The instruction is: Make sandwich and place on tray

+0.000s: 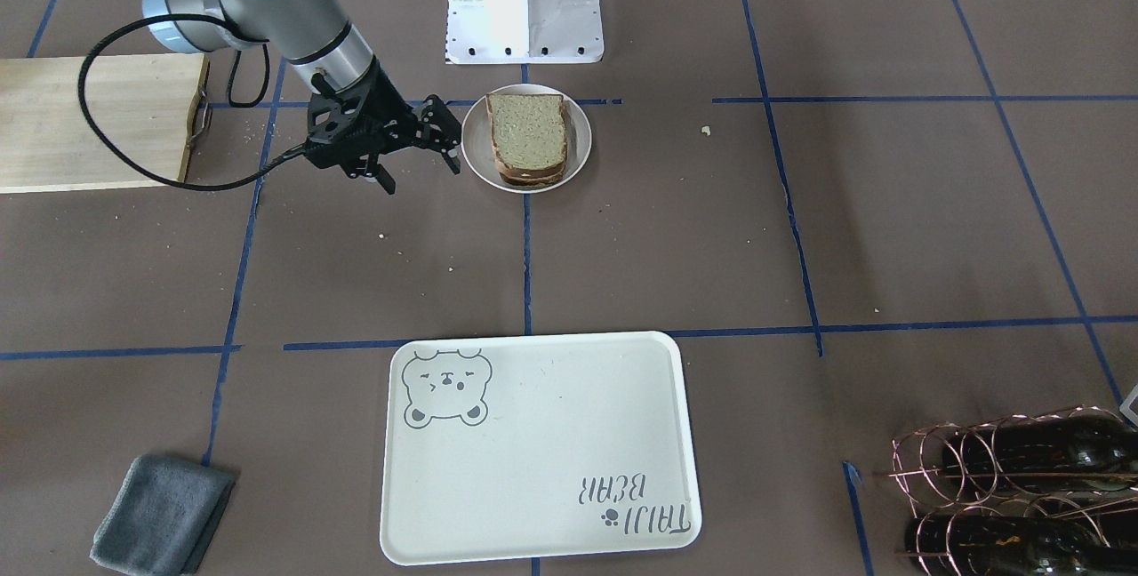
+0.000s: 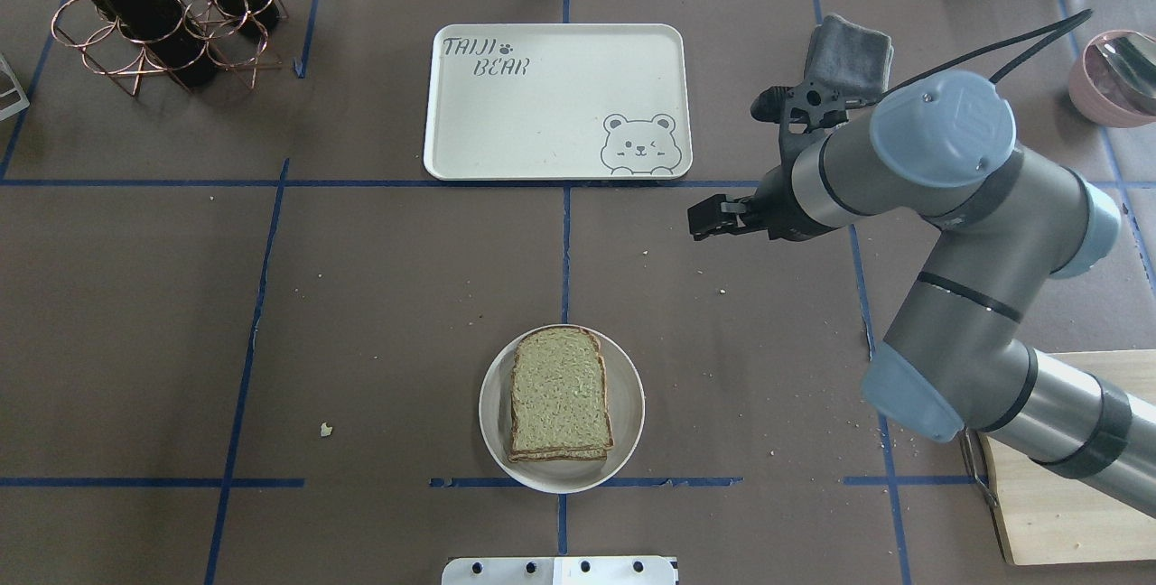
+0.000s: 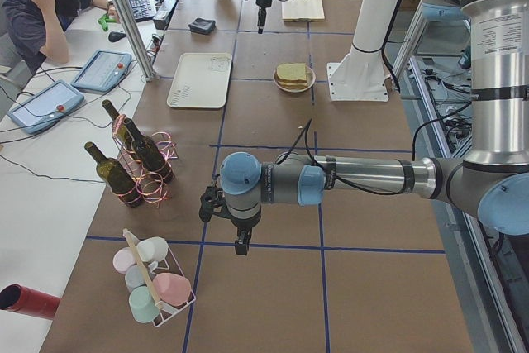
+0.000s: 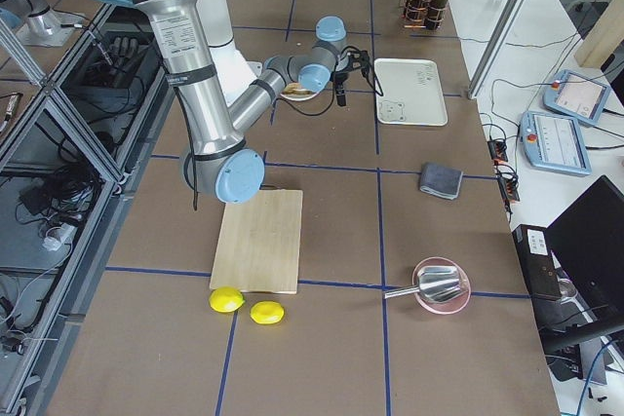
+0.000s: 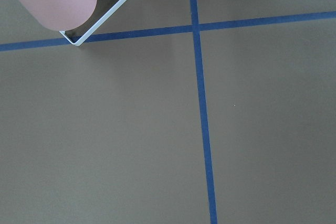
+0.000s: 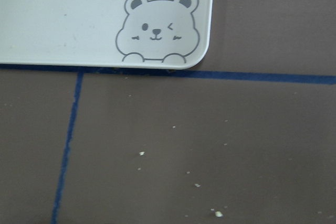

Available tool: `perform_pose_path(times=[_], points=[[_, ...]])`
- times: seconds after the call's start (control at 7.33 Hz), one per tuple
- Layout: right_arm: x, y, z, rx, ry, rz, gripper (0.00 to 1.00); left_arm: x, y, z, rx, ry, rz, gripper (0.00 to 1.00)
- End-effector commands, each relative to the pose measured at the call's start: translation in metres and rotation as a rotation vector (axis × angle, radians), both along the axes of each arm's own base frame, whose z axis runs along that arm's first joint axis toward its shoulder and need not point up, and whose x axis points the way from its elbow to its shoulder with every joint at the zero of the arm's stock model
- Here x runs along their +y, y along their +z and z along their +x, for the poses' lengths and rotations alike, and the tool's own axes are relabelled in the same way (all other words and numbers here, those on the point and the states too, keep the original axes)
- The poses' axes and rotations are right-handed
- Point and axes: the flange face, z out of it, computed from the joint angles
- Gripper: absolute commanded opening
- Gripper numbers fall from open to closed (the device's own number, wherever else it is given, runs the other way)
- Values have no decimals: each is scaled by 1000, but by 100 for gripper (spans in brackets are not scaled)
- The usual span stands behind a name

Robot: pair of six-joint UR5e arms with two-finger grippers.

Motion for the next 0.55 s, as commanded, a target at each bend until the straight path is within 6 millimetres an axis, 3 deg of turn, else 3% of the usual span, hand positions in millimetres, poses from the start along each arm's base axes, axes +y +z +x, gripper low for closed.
perform_pose_path(times=[0.0, 0.14, 0.41], points=[[-39, 33, 69, 163, -80, 34, 100, -4, -25, 2, -9, 12, 65, 100], [-51, 61, 107, 213, -128, 75, 100, -9, -36, -3, -79, 0, 133, 100], [-61, 144, 220, 270, -204, 120, 100, -29, -66, -3, -92, 1, 262, 100]])
